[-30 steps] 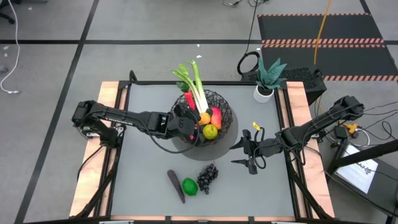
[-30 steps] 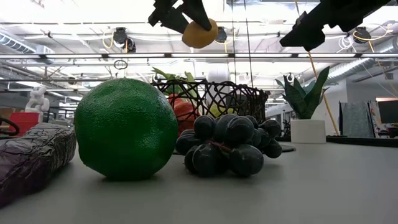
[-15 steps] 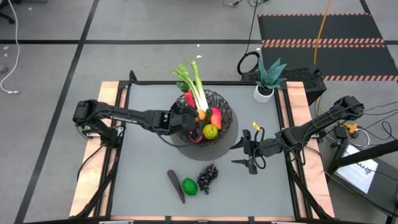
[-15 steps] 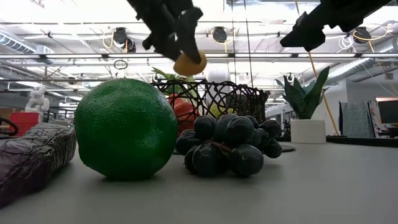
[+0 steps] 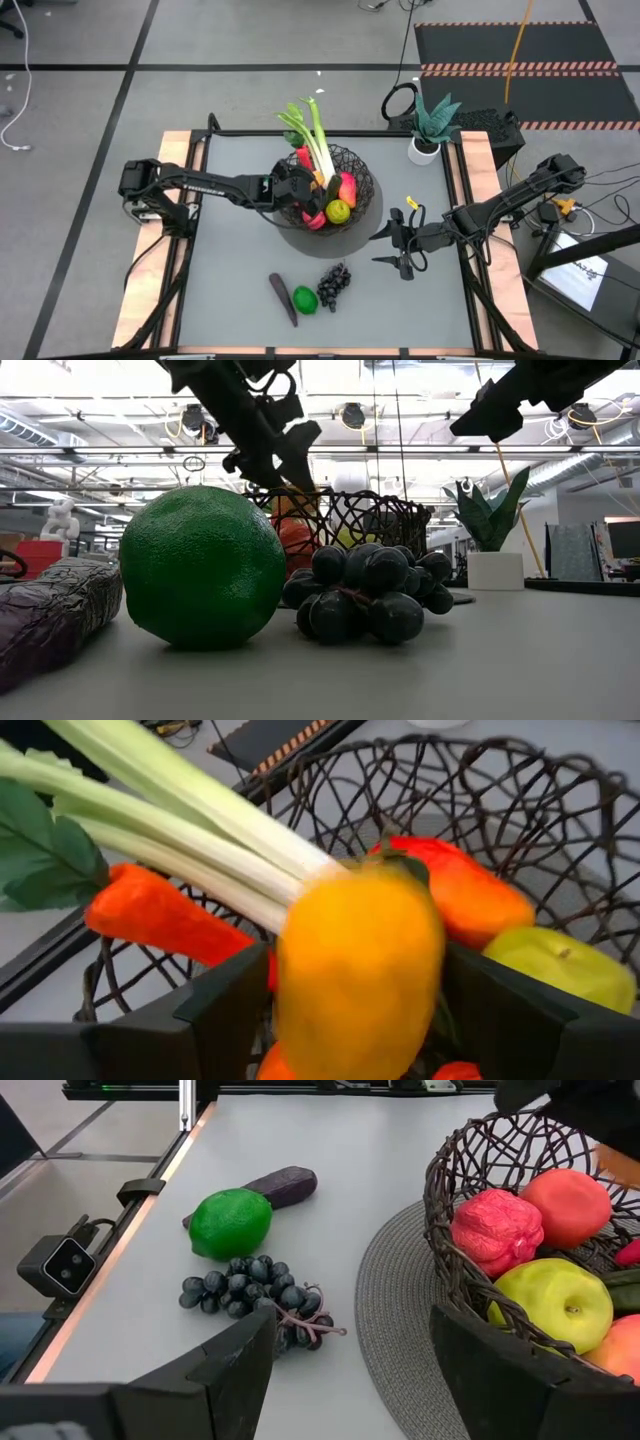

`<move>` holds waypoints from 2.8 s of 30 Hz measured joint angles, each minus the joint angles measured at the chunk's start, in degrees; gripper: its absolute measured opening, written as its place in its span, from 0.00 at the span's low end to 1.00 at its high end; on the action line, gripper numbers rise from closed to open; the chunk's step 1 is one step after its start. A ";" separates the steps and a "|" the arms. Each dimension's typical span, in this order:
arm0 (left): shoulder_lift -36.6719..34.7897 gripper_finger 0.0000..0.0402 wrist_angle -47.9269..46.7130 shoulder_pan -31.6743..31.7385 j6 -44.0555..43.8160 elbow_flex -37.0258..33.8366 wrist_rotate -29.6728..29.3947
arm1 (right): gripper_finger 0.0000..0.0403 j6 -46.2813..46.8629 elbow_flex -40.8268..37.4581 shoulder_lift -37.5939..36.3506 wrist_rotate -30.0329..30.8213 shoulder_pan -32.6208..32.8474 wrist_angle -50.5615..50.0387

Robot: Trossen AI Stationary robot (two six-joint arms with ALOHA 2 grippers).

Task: Build produce basket
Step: Put the yellow lemon into the black woven basket, then put the green lime into the black woven basket

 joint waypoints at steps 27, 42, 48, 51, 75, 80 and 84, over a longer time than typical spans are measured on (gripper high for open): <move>-8.75 0.76 8.64 -5.44 1.54 0.11 3.48 | 0.64 0.42 2.31 26.59 -0.17 3.98 34.59; -9.49 0.69 8.11 -11.01 0.09 0.11 3.45 | 0.80 0.22 22.63 49.37 6.52 9.07 34.19; -9.49 0.69 8.09 -14.60 -1.07 0.11 3.24 | 0.88 4.55 29.71 54.88 15.21 8.98 33.84; -9.49 0.69 8.10 -16.18 -0.99 0.11 3.02 | 0.88 6.80 32.96 57.22 18.07 8.81 34.03; -9.49 0.69 7.59 -20.13 -1.19 0.11 1.46 | 0.88 13.62 37.68 66.51 19.10 8.71 30.91; -9.49 0.69 7.61 -20.13 -1.88 0.11 1.43 | 0.83 13.87 37.68 66.51 17.82 8.33 30.17; -9.46 0.69 7.61 -20.13 -1.66 0.11 1.45 | 0.77 14.83 37.73 66.31 15.63 7.78 28.17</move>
